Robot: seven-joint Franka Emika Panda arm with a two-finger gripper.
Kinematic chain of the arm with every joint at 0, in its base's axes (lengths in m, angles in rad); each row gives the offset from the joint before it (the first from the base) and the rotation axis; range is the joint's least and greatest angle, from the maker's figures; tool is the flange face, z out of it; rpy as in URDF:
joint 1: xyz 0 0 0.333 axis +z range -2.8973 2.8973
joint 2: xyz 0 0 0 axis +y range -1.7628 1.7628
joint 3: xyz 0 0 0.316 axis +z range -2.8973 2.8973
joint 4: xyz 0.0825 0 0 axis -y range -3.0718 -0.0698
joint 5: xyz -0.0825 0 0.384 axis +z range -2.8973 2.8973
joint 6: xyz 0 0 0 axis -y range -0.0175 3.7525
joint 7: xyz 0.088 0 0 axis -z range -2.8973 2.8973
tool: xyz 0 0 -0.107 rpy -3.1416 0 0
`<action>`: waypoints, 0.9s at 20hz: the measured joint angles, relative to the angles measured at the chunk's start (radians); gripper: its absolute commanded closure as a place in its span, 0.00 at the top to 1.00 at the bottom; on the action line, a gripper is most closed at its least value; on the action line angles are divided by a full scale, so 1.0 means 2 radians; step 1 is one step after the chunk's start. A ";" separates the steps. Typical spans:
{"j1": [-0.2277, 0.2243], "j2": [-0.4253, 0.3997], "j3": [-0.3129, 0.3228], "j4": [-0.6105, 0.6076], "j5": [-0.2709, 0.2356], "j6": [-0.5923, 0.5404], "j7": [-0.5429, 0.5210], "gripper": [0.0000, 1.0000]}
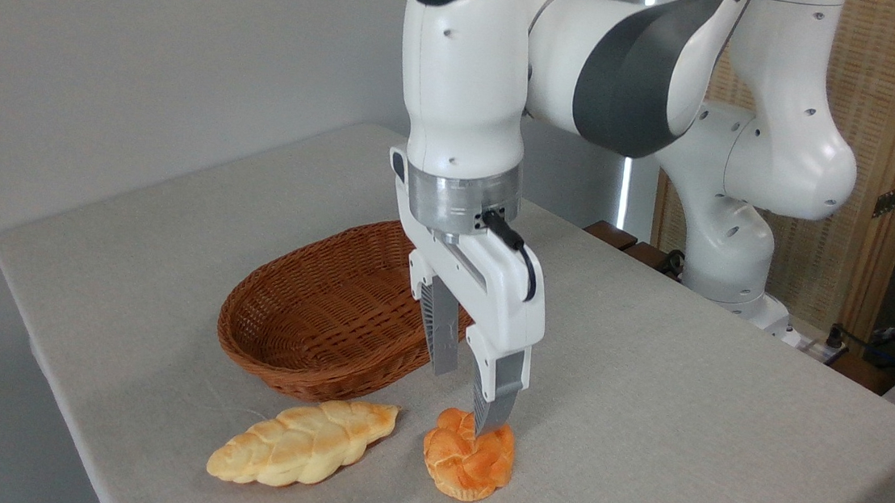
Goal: Put bread into the basket
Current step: 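Close the gripper fingers around the round orange bun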
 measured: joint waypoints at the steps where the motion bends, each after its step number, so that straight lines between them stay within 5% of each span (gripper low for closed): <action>1: 0.000 0.002 0.000 -0.004 0.000 0.007 0.003 1.00; 12: 0.000 0.017 0.000 -0.034 0.000 0.066 0.060 1.00; 18: 0.000 0.019 0.000 -0.036 0.045 0.066 0.069 1.00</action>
